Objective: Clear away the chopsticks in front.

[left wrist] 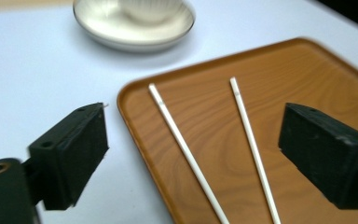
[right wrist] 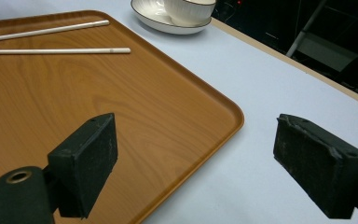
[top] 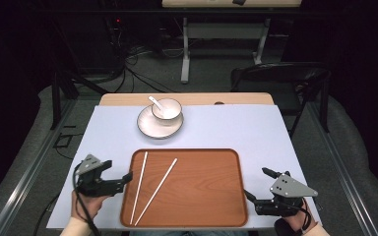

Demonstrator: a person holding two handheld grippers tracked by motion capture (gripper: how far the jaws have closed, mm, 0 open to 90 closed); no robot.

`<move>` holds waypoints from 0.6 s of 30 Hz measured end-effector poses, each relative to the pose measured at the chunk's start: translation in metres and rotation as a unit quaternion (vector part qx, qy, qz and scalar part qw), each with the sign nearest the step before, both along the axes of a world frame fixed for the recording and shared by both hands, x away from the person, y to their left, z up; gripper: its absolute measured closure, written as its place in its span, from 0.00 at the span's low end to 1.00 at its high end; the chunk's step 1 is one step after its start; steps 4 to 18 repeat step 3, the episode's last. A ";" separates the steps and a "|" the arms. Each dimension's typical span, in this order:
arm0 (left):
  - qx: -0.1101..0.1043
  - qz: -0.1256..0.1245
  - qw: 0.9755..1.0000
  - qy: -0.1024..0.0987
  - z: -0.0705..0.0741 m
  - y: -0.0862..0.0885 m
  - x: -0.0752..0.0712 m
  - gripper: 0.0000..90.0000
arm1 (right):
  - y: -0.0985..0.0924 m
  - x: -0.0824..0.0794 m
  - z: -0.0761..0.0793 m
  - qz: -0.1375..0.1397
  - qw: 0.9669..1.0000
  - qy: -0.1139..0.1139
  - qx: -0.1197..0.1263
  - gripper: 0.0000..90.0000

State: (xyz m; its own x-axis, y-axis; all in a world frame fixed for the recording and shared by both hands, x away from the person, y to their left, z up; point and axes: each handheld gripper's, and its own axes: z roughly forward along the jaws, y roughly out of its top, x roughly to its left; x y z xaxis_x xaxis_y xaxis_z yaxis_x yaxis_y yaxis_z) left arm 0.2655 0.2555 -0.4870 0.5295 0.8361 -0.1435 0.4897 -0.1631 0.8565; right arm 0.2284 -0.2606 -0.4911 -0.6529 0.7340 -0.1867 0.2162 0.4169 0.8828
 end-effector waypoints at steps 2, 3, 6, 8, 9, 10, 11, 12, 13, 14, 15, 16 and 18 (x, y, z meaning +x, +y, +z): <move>0.003 0.002 1.000 -0.030 0.003 0.011 -0.019 0.01 | 0.000 0.001 0.000 0.000 1.000 0.000 -0.002 0.14; 0.006 0.006 0.999 -0.043 0.003 0.016 -0.028 0.01 | 0.000 0.001 0.000 0.000 1.000 0.000 -0.002 0.14; 0.006 0.006 0.999 -0.043 0.003 0.016 -0.028 0.01 | 0.000 0.001 0.000 0.000 1.000 0.000 -0.002 0.14; 0.006 0.006 0.999 -0.043 0.003 0.016 -0.028 0.01 | 0.000 0.001 0.000 0.000 1.000 0.000 -0.002 0.14; 0.006 0.006 0.999 -0.043 0.003 0.016 -0.028 0.01 | 0.000 0.001 0.000 0.000 1.000 0.000 -0.002 0.14; 0.006 0.006 0.999 -0.043 0.003 0.016 -0.028 0.01 | 0.000 0.001 0.000 0.000 1.000 0.000 -0.002 0.14; 0.006 0.006 0.999 -0.043 0.003 0.016 -0.028 0.01 | 0.000 0.001 0.000 0.000 1.000 0.000 -0.002 0.14; 0.006 0.006 0.999 -0.043 0.003 0.016 -0.028 0.01 | 0.000 0.001 0.000 0.000 1.000 0.000 -0.002 0.14; 0.006 0.006 0.999 -0.043 0.003 0.016 -0.028 0.01 | 0.000 0.001 0.000 0.000 1.000 0.000 -0.002 0.14; 0.006 0.006 0.999 -0.043 0.003 0.016 -0.028 0.01 | 0.000 0.001 0.000 0.000 1.000 0.000 -0.002 0.14; 0.006 0.006 0.999 -0.043 0.003 0.016 -0.028 0.01 | 0.000 0.001 0.000 0.000 1.000 0.000 -0.002 0.14; 0.006 0.006 0.999 -0.043 0.003 0.016 -0.028 0.01 | 0.000 0.001 0.000 0.000 1.000 0.000 -0.002 0.14; 0.006 0.006 0.999 -0.043 0.003 0.016 -0.028 0.01 | 0.000 0.001 0.000 0.000 1.000 0.000 -0.002 0.14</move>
